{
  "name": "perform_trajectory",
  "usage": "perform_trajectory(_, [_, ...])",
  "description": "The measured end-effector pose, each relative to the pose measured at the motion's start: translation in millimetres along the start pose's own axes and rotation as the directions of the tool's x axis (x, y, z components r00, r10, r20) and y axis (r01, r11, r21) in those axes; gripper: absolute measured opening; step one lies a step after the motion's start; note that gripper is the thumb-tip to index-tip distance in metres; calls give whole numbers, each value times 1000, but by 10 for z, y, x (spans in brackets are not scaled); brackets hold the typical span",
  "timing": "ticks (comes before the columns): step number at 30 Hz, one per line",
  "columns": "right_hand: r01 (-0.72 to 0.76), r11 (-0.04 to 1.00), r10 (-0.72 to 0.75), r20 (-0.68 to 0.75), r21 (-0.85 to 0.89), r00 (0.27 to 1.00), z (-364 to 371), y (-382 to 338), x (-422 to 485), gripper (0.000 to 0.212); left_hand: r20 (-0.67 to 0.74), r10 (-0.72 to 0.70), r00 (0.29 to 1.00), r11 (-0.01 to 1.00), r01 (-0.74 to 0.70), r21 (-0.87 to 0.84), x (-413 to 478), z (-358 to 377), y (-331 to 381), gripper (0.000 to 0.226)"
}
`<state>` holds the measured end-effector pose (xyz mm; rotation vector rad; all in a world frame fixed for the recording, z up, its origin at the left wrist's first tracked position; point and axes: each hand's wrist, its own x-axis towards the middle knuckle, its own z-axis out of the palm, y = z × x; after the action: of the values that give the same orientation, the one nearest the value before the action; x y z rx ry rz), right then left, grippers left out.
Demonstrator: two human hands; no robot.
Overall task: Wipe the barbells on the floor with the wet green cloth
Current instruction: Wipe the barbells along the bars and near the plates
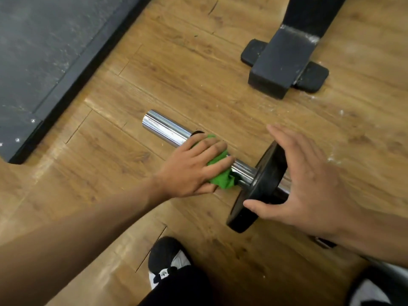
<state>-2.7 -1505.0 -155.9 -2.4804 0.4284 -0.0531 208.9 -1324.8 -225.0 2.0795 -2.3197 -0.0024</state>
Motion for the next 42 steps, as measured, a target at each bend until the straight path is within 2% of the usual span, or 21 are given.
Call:
perform_trajectory(3, [-71,997,73,-59,34,996,-30,-16,20,94,-33,-114,993,993,116,36,141,-36,-145,53])
perform_trajectory(5, [-162,987,162,-58,2,985,-20,-43,117,90,-78,-228,971,974,228,-8,342,-43,54,53])
perform_trajectory(6, [-170,985,167,-75,-31,983,-31,-48,188,89,-93,-230,969,973,228,-34,449,-29,180,53])
perform_trajectory(8, [-134,988,123,-127,-82,984,-72,-43,320,82,-110,-141,984,988,134,-71,618,27,327,51])
perform_trajectory(10, [-81,991,65,-145,-109,987,-95,-37,371,69,-113,-23,993,999,18,-42,665,43,168,51])
perform_trajectory(12, [-54,994,41,-138,-97,990,-87,-39,370,57,-120,-12,993,1000,15,18,603,51,-141,51])
perform_trajectory(16, [-105,993,112,-143,53,983,-200,14,532,52,-159,-235,959,969,244,40,465,22,-590,53])
perform_trajectory(17, [-112,993,117,-135,43,984,-242,3,573,51,-176,-299,938,952,305,9,504,17,-579,52])
perform_trajectory(19, [-99,991,92,-79,-88,993,-269,-66,588,52,-234,-422,876,906,418,-68,662,52,-396,49])
perform_trajectory(21, [-82,956,90,18,-282,996,-245,-128,565,60,-270,-369,889,929,359,-86,862,140,-76,48])
perform_trajectory(23, [-33,919,64,66,-393,996,-235,-84,579,63,-264,-199,944,980,191,-59,987,212,146,55])
perform_trajectory(25, [-27,925,52,54,-379,997,-312,14,646,62,-234,-69,970,997,73,9,1031,243,37,60])
perform_trajectory(27, [-88,950,97,15,-299,995,-390,103,744,63,-217,-25,976,996,43,80,1024,274,-231,67])
perform_trajectory(30, [-268,953,266,-38,-141,963,-481,196,872,57,-198,-65,978,988,90,124,1006,265,-582,63])
perform_trajectory(32, [-353,934,349,-71,-55,934,-523,254,966,54,-191,-148,970,975,175,133,1033,216,-697,59])
perform_trajectory(35, [-393,920,391,-115,2,913,-557,320,1070,52,-237,-310,920,946,324,21,1233,133,-559,56])
perform_trajectory(36, [-386,922,385,-126,10,914,-547,334,1074,51,-251,-310,917,949,316,-16,1314,122,-445,54])
perform_trajectory(40, [-324,945,318,-127,-32,940,-507,298,964,53,-236,-98,967,993,78,-93,1459,80,-118,50])
perform_trajectory(42, [-281,957,273,-108,-70,956,-456,245,852,54,-207,-65,976,994,44,-104,1398,27,-155,54])
